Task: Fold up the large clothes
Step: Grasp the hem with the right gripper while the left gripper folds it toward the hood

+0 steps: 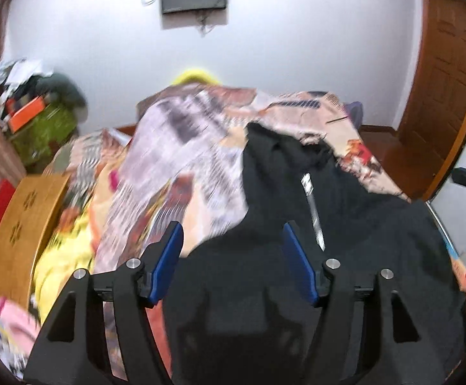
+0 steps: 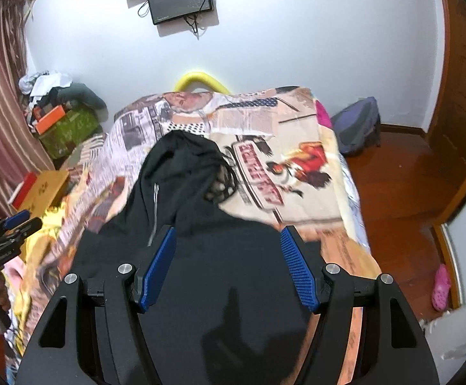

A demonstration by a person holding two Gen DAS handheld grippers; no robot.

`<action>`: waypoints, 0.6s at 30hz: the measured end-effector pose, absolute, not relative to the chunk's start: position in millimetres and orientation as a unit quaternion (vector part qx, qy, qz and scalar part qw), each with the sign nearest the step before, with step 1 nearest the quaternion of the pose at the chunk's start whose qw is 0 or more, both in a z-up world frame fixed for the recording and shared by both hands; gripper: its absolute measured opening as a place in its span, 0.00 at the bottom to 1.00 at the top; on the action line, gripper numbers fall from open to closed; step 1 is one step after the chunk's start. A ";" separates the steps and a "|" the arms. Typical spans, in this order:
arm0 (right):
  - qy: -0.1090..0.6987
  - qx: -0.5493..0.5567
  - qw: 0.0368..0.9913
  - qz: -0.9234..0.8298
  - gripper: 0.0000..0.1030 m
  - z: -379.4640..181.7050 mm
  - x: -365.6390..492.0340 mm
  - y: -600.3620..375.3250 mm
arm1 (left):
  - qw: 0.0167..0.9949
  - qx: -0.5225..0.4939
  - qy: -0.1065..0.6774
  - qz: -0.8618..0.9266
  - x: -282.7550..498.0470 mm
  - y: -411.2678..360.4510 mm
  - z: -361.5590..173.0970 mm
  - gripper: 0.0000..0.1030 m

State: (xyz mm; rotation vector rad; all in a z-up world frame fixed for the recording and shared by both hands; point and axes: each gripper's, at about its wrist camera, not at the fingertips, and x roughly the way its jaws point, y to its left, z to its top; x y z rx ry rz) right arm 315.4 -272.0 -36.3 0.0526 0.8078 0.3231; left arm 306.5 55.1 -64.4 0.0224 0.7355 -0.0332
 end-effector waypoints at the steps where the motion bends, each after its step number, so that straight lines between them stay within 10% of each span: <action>1: 0.393 0.026 0.905 0.159 0.62 -36.7 322.6 -270.7 | 0.933 0.016 0.358 -0.019 316.7 50.1 -62.7 0.63; 18: 0.509 0.104 0.838 0.169 0.62 -118.4 495.1 -215.1 | 0.905 -0.002 0.424 -0.039 491.3 18.7 -129.5 0.63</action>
